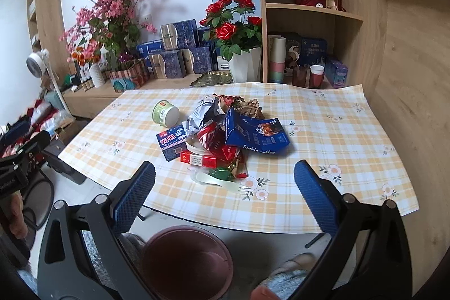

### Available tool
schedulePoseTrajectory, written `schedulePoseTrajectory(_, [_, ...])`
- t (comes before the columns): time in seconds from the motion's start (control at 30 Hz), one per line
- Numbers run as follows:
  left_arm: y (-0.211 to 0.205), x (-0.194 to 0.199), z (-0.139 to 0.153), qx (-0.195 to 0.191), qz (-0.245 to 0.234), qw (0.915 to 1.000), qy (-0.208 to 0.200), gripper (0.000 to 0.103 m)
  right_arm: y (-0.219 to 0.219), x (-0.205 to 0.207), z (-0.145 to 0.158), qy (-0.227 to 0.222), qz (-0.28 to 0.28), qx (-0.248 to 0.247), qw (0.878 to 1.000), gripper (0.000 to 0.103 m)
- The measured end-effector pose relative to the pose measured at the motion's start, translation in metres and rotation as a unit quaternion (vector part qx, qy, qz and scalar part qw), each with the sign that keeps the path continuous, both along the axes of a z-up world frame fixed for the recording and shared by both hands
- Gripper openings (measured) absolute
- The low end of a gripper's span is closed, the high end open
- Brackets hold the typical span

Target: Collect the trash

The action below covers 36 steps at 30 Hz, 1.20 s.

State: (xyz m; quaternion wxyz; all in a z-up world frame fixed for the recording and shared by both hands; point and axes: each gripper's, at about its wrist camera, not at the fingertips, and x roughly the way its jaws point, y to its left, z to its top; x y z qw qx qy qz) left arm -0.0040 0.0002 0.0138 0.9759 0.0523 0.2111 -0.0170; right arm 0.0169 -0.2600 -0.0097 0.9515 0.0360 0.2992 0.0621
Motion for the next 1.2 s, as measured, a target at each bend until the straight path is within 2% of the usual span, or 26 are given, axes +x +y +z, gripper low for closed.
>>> schedulePoseTrajectory(0.13, [0.002, 0.005, -0.003, 0.005, -0.002, 0.9999, -0.014, 0.097, -0.004, 0.004, -0.001, -0.003, -0.013, -0.003, 1.000, 0.097])
schedulePoseTrajectory(0.43, [0.001, 0.019, -0.017, 0.004, -0.032, 0.9995, 0.005, 0.097, -0.017, 0.011, -0.010, -0.010, -0.011, 0.031, 0.999, 0.097])
schedulePoseTrajectory(0.57, [0.001, 0.024, -0.024, 0.009, -0.032, 0.9994, -0.002, 0.097, -0.015, 0.014, -0.016, -0.010, -0.006, 0.030, 0.999, 0.097])
schedulePoseTrajectory(0.67, [0.005, 0.030, -0.029, -0.001, -0.031, 0.9995, 0.003, 0.097, -0.015, 0.018, -0.020, -0.012, -0.007, 0.027, 1.000, 0.097])
schedulePoseTrajectory(0.8, [0.010, 0.037, -0.036, -0.015, -0.032, 0.9994, -0.001, 0.097, -0.017, 0.025, -0.029, 0.004, -0.005, 0.028, 1.000, 0.097])
schedulePoseTrajectory(1.0, [0.015, 0.054, -0.053, -0.055, -0.048, 0.9971, 0.020, 0.097, -0.019, 0.039, -0.048, 0.026, -0.008, 0.015, 1.000, 0.097])
schedulePoseTrajectory(1.2, [0.009, 0.072, -0.075, -0.040, -0.053, 0.9972, 0.034, 0.097, -0.022, 0.053, -0.068, 0.045, -0.010, -0.004, 0.999, 0.097])
